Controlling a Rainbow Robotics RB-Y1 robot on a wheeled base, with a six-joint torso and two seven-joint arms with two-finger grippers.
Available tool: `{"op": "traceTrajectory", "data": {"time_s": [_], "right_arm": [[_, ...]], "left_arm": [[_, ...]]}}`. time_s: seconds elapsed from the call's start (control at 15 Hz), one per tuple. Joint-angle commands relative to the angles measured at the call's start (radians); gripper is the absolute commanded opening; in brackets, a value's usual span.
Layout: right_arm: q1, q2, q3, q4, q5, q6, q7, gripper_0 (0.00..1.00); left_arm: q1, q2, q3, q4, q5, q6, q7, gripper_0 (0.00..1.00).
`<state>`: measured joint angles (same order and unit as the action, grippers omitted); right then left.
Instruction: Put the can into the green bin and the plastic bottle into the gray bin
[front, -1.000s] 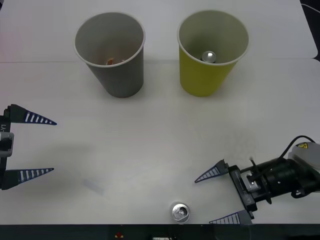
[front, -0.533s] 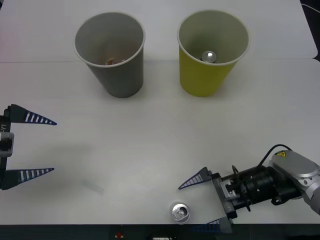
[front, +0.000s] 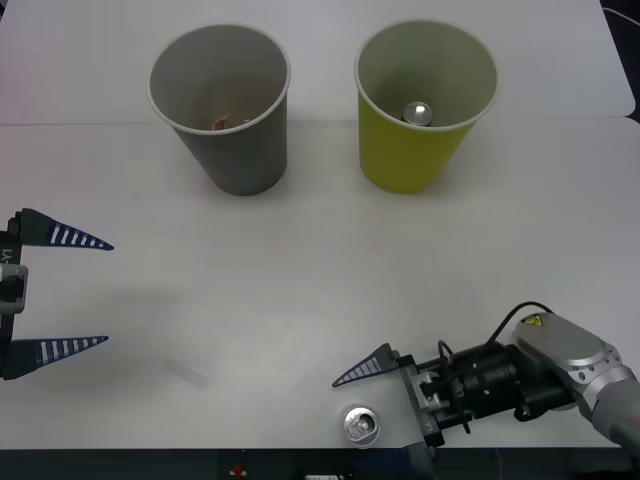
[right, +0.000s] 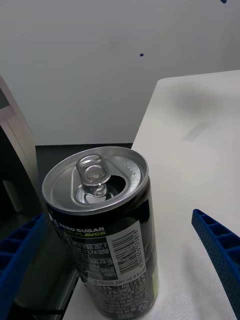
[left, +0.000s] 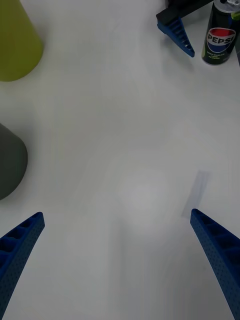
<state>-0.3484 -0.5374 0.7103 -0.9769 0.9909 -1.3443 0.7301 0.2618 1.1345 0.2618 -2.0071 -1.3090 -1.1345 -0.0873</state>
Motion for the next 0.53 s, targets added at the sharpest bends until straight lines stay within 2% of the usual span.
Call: {"op": "traceTrajectory", "data": {"time_s": [0.07,0.53], "right_arm": [[0.000,0.010,0.000,0.000,-0.002,0.002,0.009,0.00],[0.000,0.011,0.000,0.000,-0.009,0.002,0.018,0.00]], "left_arm": [[0.000,0.000,0.000,0.000,0.000,0.000,0.000,1.00],[0.000,0.000,0.000,0.000,0.000,0.000,0.000,1.00]]}}
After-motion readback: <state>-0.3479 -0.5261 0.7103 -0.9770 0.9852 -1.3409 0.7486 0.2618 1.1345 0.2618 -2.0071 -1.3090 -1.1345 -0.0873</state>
